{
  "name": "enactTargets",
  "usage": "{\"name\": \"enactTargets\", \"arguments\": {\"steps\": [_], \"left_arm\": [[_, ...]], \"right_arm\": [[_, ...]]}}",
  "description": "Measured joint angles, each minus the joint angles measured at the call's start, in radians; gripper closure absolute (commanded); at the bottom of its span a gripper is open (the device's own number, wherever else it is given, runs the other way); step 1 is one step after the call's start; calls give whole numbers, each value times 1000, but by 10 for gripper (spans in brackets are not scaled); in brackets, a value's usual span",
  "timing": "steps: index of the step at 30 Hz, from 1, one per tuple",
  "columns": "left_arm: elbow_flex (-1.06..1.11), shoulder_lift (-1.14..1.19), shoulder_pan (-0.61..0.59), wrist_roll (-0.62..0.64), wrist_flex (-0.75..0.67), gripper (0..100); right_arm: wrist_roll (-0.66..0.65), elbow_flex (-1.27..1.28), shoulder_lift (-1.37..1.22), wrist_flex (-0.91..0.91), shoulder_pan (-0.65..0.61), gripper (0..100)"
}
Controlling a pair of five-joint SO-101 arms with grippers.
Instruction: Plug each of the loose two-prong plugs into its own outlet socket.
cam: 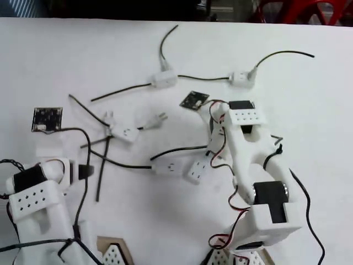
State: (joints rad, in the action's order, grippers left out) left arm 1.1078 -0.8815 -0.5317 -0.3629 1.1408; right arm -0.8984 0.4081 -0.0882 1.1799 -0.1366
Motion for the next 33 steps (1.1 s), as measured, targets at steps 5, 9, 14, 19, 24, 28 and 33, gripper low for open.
{"name": "enactTargets", "arguments": {"steps": [5,9,14,19,24,28,33], "left_arm": [[40,0,0,0,-41,665],[52,0,0,0,-57,665],[52,0,0,0,-61,665],[52,0,0,0,-61,665],[52,0,0,0,-61,665],[52,0,0,0,-61,665],[57,0,0,0,-61,665]], "right_arm": [[-25,0,-9,-43,0,812],[-25,0,-17,-51,3,812],[-26,-12,-95,-98,5,896],[-29,-58,-166,-133,34,950],[-29,-104,-193,-135,60,974],[-28,-126,-196,-91,61,918],[-25,-196,-207,74,58,905]]}}
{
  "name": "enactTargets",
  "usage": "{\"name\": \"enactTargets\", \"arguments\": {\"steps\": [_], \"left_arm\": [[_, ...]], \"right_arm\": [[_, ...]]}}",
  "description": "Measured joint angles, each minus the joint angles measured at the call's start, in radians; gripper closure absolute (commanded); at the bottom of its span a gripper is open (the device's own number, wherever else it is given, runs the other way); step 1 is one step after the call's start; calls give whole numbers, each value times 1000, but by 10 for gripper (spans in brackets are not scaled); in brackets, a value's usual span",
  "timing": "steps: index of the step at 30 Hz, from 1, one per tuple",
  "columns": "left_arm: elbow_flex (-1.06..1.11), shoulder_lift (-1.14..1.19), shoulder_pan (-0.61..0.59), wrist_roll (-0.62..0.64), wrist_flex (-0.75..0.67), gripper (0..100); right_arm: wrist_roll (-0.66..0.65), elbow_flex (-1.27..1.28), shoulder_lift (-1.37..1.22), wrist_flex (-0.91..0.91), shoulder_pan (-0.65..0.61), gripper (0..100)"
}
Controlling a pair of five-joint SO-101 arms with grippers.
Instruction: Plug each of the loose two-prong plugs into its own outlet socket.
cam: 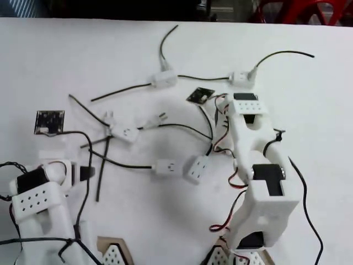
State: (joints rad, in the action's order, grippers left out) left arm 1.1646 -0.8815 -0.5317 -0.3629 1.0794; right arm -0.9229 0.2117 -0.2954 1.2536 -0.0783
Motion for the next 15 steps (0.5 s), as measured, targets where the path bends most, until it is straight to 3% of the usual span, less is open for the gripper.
{"name": "enactTargets", "arguments": {"steps": [15], "left_arm": [[9,0,0,0,0,665]], "right_arm": [[21,-69,-8,83,2,907]]}}
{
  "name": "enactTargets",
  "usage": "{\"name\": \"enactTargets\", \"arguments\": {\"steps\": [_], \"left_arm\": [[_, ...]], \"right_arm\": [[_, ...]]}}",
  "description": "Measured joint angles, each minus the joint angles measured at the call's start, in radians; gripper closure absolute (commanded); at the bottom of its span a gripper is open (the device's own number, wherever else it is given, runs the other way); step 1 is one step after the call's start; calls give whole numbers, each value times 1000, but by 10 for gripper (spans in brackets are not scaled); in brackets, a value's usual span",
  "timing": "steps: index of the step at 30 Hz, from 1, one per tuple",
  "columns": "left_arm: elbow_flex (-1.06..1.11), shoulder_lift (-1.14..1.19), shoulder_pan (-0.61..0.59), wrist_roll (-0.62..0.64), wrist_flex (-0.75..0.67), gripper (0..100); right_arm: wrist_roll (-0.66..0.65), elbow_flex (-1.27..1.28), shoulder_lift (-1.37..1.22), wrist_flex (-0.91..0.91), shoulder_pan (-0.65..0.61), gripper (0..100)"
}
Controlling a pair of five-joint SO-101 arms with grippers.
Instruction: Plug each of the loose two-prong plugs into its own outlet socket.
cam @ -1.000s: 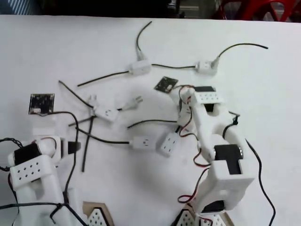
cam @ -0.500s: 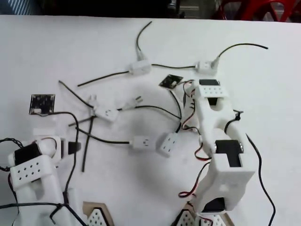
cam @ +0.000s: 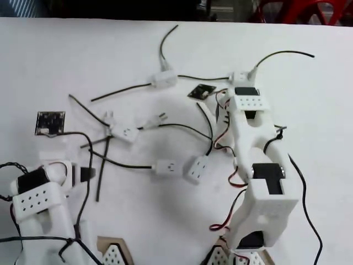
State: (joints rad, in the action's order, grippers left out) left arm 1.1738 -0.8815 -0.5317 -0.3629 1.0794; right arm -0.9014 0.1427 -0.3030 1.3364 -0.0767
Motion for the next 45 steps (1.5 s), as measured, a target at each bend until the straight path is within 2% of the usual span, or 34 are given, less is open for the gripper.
{"name": "enactTargets", "arguments": {"steps": [11,15,24,28,34,42,45], "left_arm": [[0,0,0,0,0,665],[0,0,0,0,0,665],[0,0,0,0,0,665],[0,0,0,0,0,665],[-68,0,0,0,31,665],[-275,0,120,0,161,665],[-324,0,186,52,183,665]], "right_arm": [[-2,28,0,-3,29,909],[-40,58,0,-3,29,984],[-48,60,0,-31,55,981],[21,60,51,49,57,981],[169,60,262,206,35,981],[417,60,589,345,-124,981],[512,60,712,345,-221,981]]}}
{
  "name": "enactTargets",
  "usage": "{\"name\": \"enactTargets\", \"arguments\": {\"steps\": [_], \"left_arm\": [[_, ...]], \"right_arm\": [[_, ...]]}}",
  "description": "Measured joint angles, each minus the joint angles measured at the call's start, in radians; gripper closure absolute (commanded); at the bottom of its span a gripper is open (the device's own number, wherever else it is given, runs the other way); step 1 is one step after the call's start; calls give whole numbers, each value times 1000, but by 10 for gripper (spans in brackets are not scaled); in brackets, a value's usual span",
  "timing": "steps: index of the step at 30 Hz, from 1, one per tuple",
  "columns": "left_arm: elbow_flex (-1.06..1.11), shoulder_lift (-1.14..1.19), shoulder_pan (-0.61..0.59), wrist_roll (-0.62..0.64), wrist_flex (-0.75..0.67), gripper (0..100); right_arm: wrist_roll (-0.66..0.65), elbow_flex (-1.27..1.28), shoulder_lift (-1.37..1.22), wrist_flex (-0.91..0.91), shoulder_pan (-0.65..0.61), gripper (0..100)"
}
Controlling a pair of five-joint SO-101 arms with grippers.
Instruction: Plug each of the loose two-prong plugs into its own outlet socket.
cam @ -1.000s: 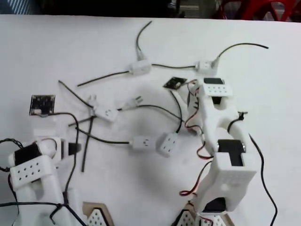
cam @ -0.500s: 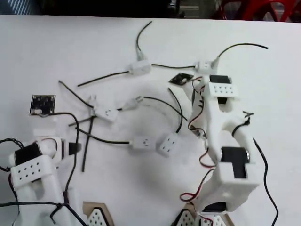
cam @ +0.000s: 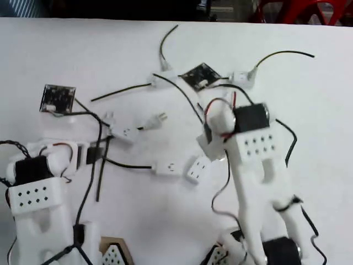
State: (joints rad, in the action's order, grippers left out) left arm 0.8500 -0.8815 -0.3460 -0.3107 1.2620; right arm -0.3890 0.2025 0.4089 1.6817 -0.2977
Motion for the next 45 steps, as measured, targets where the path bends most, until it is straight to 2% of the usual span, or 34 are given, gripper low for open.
{"name": "enactTargets", "arguments": {"steps": [5,12,16,23,33,39,45], "left_arm": [[-69,0,115,95,6,665],[-129,0,276,209,6,665],[-130,0,348,264,-29,665],[-150,-11,496,278,-51,665],[-124,-302,743,278,-51,665],[-98,-316,727,262,-57,665],[-97,-316,540,253,-57,665]], "right_arm": [[153,75,181,-80,-129,981],[315,324,377,-311,-241,981],[334,454,508,-430,-321,981],[336,654,689,-569,-384,981],[336,703,733,-606,-391,981],[336,704,733,-606,-393,981],[336,704,779,-606,-393,981]]}}
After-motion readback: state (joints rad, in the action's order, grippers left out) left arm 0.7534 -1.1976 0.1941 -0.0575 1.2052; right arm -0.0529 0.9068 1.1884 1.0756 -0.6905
